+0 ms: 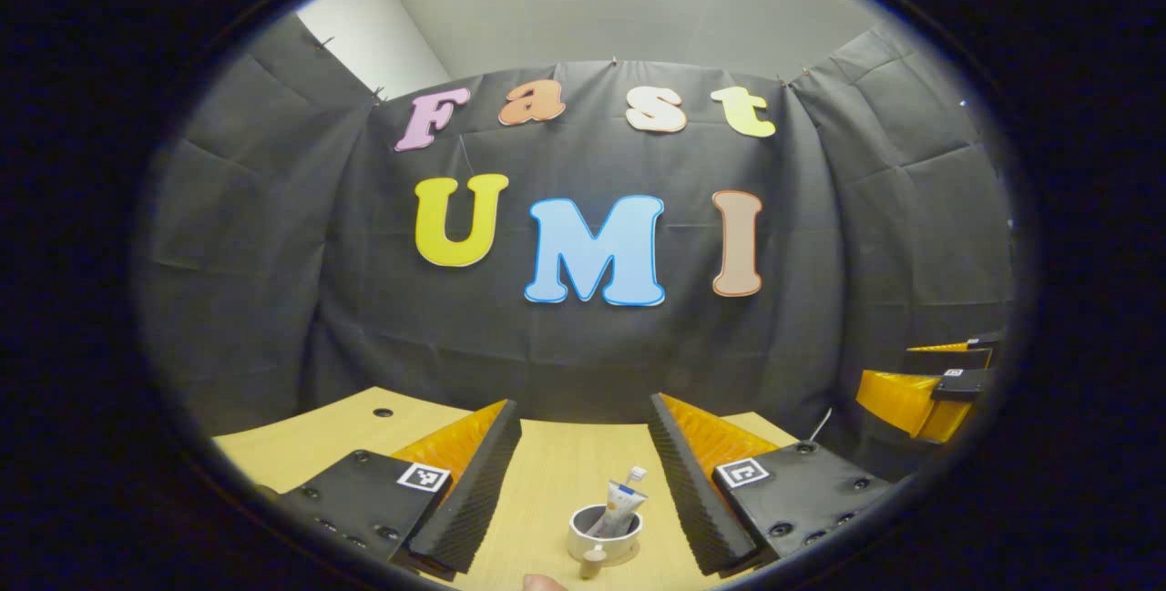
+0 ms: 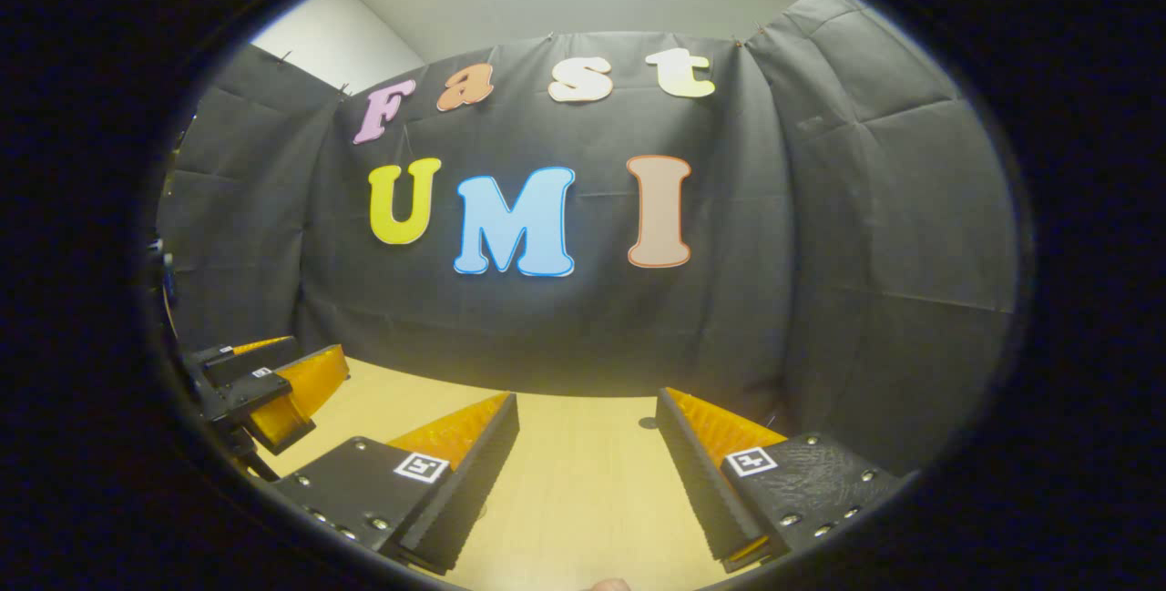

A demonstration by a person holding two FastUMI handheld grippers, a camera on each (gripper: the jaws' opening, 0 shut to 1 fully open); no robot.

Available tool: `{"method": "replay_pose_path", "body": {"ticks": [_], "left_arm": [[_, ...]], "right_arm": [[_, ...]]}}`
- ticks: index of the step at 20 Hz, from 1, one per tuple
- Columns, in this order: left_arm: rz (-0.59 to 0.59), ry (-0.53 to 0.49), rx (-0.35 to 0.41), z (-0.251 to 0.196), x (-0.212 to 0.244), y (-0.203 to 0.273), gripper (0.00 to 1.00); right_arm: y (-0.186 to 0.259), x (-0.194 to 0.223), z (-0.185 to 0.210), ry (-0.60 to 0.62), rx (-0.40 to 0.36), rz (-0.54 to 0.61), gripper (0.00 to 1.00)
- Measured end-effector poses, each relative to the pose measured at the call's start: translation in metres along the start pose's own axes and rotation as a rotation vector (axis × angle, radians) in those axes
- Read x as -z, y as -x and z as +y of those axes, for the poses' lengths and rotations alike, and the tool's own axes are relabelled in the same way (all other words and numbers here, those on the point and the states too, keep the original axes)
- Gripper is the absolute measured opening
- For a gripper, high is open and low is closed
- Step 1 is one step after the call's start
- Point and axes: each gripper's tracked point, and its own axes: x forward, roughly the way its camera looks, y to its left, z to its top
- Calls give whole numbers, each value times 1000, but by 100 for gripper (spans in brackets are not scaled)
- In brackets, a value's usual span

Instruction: Put the toothbrush and toothpaste on the desktop into the cup, then pick up the cup and place it on the coaster on the desktop.

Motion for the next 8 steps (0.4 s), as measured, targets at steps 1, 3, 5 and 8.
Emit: {"method": "replay_pose_path", "body": {"ticks": [1, 3, 5, 8], "left_arm": [[-7, -2, -7, -12, 0, 1, 90], [-12, -2, -25, -33, 3, 2, 90], [-9, 18, -27, -63, 10, 1, 90], [4, 48, -29, -108, 30, -4, 91]], "right_arm": [[0, -1, -10, -9, 2, -3, 94], [4, -1, -36, -30, 0, -14, 94], [6, 2, -65, -56, 3, -25, 92], [6, 13, -115, -55, 33, -36, 94]]}}
